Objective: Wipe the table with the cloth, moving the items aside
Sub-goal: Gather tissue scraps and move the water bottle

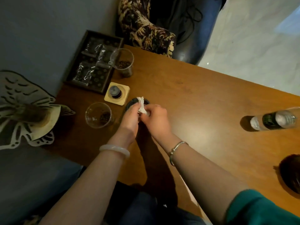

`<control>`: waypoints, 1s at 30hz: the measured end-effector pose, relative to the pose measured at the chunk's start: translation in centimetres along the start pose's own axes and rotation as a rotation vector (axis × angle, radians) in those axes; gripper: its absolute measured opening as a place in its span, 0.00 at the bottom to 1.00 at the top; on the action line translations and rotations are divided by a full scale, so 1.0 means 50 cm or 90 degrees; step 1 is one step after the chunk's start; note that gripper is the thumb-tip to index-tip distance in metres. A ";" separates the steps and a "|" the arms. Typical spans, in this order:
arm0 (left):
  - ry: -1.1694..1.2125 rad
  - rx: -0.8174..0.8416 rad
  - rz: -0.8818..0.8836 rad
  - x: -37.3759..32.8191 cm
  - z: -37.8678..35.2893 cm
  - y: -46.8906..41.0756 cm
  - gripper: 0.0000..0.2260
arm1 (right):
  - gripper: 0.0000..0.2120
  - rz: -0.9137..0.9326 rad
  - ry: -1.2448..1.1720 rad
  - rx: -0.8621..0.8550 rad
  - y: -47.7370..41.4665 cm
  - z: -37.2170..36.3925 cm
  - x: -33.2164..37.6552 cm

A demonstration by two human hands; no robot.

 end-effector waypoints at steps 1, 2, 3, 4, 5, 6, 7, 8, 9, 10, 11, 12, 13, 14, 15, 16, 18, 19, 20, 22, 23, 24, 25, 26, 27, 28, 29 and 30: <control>-0.063 0.012 -0.020 0.001 0.017 -0.014 0.17 | 0.05 -0.007 0.025 0.007 -0.013 -0.009 0.007; -0.143 0.016 -0.046 0.002 0.030 -0.024 0.20 | 0.05 -0.013 0.061 0.018 -0.024 -0.012 0.011; -0.228 0.006 -0.076 0.000 0.047 -0.035 0.22 | 0.05 -0.016 0.109 0.034 -0.037 -0.021 0.018; -0.309 -0.014 -0.113 -0.003 0.059 -0.042 0.23 | 0.06 -0.014 0.168 0.047 -0.048 -0.027 0.021; -0.382 -0.032 -0.155 -0.005 0.069 -0.046 0.23 | 0.07 -0.003 0.241 0.058 -0.057 -0.032 0.026; -0.452 -0.040 -0.204 -0.008 0.076 -0.046 0.23 | 0.08 0.019 0.324 0.070 -0.064 -0.037 0.028; -0.527 -0.040 -0.253 -0.008 0.080 -0.045 0.24 | 0.09 0.046 0.404 0.082 -0.069 -0.042 0.033; -0.604 -0.037 -0.299 -0.004 0.083 -0.045 0.24 | 0.10 0.071 0.464 0.095 -0.074 -0.047 0.034; -0.679 -0.031 -0.339 0.003 0.086 -0.049 0.24 | 0.10 0.085 0.499 0.107 -0.076 -0.050 0.035; -0.745 -0.024 -0.368 0.011 0.088 -0.054 0.24 | 0.10 0.091 0.516 0.112 -0.078 -0.053 0.034; -0.794 -0.016 -0.382 0.016 0.090 -0.060 0.24 | 0.10 0.095 0.526 0.112 -0.079 -0.054 0.033; -0.833 -0.010 -0.387 0.018 0.091 -0.066 0.23 | 0.10 0.102 0.530 0.110 -0.079 -0.054 0.033; -0.867 -0.009 -0.387 0.019 0.091 -0.071 0.22 | 0.10 0.108 0.528 0.112 -0.077 -0.053 0.033; -0.899 -0.011 -0.384 0.020 0.091 -0.074 0.21 | 0.10 0.115 0.520 0.119 -0.075 -0.053 0.033; -0.932 -0.013 -0.383 0.020 0.089 -0.077 0.19 | 0.10 0.116 0.504 0.128 -0.072 -0.048 0.029; -0.967 -0.017 -0.381 0.019 0.087 -0.079 0.18 | 0.10 0.117 0.482 0.137 -0.067 -0.043 0.024; -1.042 -0.025 -0.372 0.017 0.081 -0.079 0.16 | 0.12 0.123 0.429 0.140 -0.055 -0.030 0.005; -1.073 -0.029 -0.366 0.015 0.077 -0.076 0.15 | 0.14 0.137 0.399 0.128 -0.047 -0.023 -0.006; -1.093 -0.036 -0.358 0.014 0.073 -0.072 0.15 | 0.16 0.160 0.370 0.107 -0.037 -0.016 -0.014; -1.091 -0.070 -0.362 0.009 0.062 -0.063 0.14 | 0.16 0.203 0.313 0.041 -0.014 0.004 -0.027; -1.073 -0.100 -0.376 0.007 0.055 -0.056 0.13 | 0.15 0.215 0.284 -0.002 -0.001 0.017 -0.034; -1.048 -0.137 -0.396 0.005 0.049 -0.049 0.12 | 0.14 0.221 0.261 -0.043 0.011 0.033 -0.043; -1.023 -0.173 -0.417 0.004 0.042 -0.041 0.11 | 0.14 0.214 0.242 -0.068 0.022 0.051 -0.056; -1.001 -0.203 -0.437 0.003 0.034 -0.034 0.10 | 0.15 0.191 0.224 -0.080 0.035 0.070 -0.069; -0.981 -0.222 -0.455 0.005 0.025 -0.027 0.09 | 0.17 0.153 0.200 -0.085 0.049 0.091 -0.083; -0.959 -0.229 -0.473 0.006 0.014 -0.020 0.09 | 0.17 0.113 0.171 -0.096 0.062 0.112 -0.095; -0.938 -0.226 -0.494 0.008 0.001 -0.014 0.10 | 0.18 0.079 0.140 -0.115 0.075 0.134 -0.108; -0.919 -0.215 -0.516 0.011 -0.015 -0.007 0.11 | 0.17 0.048 0.114 -0.141 0.086 0.156 -0.120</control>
Point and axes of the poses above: each hand's wrist, its own y-axis away from the middle knuckle, its own z-axis out of the back of the hand, x = y × z, the point moved 1 cm from there along -y, towards the middle knuckle, and after that the axes turned 9 degrees about -y, right-handed, at the moved point
